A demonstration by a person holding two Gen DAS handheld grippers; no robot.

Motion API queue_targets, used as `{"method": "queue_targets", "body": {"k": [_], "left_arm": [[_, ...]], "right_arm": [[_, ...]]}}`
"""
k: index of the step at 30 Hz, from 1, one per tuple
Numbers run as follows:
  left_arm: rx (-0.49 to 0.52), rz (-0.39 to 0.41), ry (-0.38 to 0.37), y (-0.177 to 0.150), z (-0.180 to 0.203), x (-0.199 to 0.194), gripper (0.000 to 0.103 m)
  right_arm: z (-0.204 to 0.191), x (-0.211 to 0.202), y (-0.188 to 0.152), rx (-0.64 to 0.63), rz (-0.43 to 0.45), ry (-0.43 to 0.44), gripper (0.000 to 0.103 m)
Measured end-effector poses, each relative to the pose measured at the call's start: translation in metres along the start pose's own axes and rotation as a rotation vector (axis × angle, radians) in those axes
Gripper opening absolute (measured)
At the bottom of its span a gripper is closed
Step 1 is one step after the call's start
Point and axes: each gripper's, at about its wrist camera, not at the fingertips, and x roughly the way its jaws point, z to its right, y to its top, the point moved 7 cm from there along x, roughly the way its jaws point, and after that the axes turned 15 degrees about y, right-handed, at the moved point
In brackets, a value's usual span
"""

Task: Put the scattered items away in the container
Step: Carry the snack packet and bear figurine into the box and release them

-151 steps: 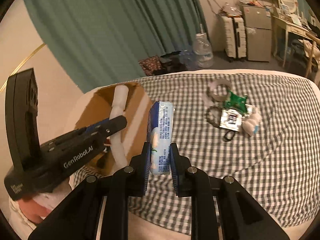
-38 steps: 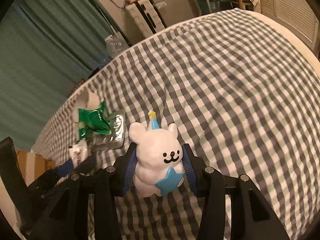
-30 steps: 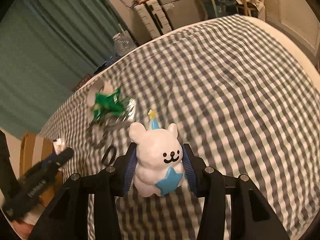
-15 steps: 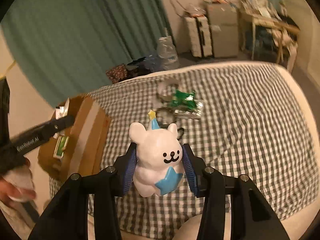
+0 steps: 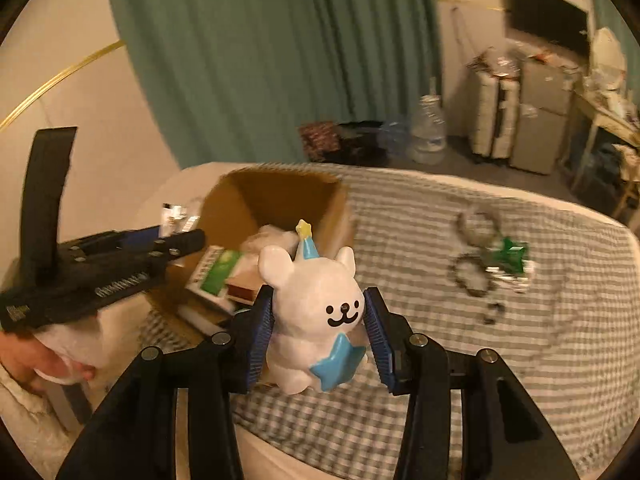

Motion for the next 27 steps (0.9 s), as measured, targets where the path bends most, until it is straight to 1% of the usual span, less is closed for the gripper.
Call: {"method": "queue_targets", "body": {"k": [1, 3, 7, 9, 10, 11, 12, 13, 14, 17, 20, 21, 24, 25, 27], "left_arm": [[-0.007, -0.012, -0.007, -0.001, -0.004, 0.008, 0.042], [-0.021, -0.031, 0.004, -0.003, -0.014, 0.024, 0.042], [-0.051, -0.077, -0.002, 0.0, -0.029, 0.057, 0.042], [-0.056, -0.089, 0.01, 0.002, -0.032, 0.071, 0.042], [-0.065, -0.099, 0.003, 0.006, -0.033, 0.081, 0.043], [-0.071, -0.103, -0.009, 0.009, -0.032, 0.087, 0.052], [-0.077, -0.1, -0.014, 0.012, -0.031, 0.092, 0.059], [-0.072, -0.099, -0.019, 0.014, -0.029, 0.096, 0.078], [-0.061, -0.106, -0.033, 0.014, -0.026, 0.101, 0.089], [-0.033, -0.114, -0.065, 0.016, -0.016, 0.111, 0.089], [-0.026, -0.125, -0.05, 0.019, -0.011, 0.117, 0.089], [-0.035, -0.132, -0.045, 0.018, -0.01, 0.119, 0.089], [-0.063, -0.138, -0.018, 0.011, -0.012, 0.115, 0.09], [-0.078, -0.145, -0.029, 0.006, -0.01, 0.109, 0.09], [-0.102, -0.154, -0.044, -0.001, -0.01, 0.096, 0.09]], "right_arm": [[-0.006, 0.016, 0.002, 0.02, -0.013, 0.05, 0.044], [-0.009, 0.035, 0.004, 0.051, -0.036, 0.1, 0.044], [-0.012, 0.075, 0.012, 0.051, -0.088, 0.126, 0.044], [-0.008, 0.088, 0.015, 0.058, -0.099, 0.137, 0.044], [-0.01, 0.094, 0.015, 0.065, -0.113, 0.136, 0.045], [-0.009, 0.101, 0.015, 0.069, -0.121, 0.138, 0.045], [-0.009, 0.106, 0.015, 0.074, -0.122, 0.137, 0.051], [-0.008, 0.109, 0.016, 0.085, -0.115, 0.137, 0.056], [-0.007, 0.11, 0.017, 0.093, -0.101, 0.147, 0.059], [0.002, 0.099, 0.021, 0.104, -0.075, 0.154, 0.059], [0.022, 0.074, 0.024, 0.142, -0.017, 0.149, 0.059], [0.031, 0.067, 0.023, 0.154, -0.012, 0.134, 0.059], [0.066, 0.045, 0.019, 0.17, 0.017, 0.016, 0.059], [0.083, 0.035, 0.016, 0.195, 0.029, -0.027, 0.059], [0.105, 0.021, 0.011, 0.249, 0.054, -0.055, 0.059]]}}
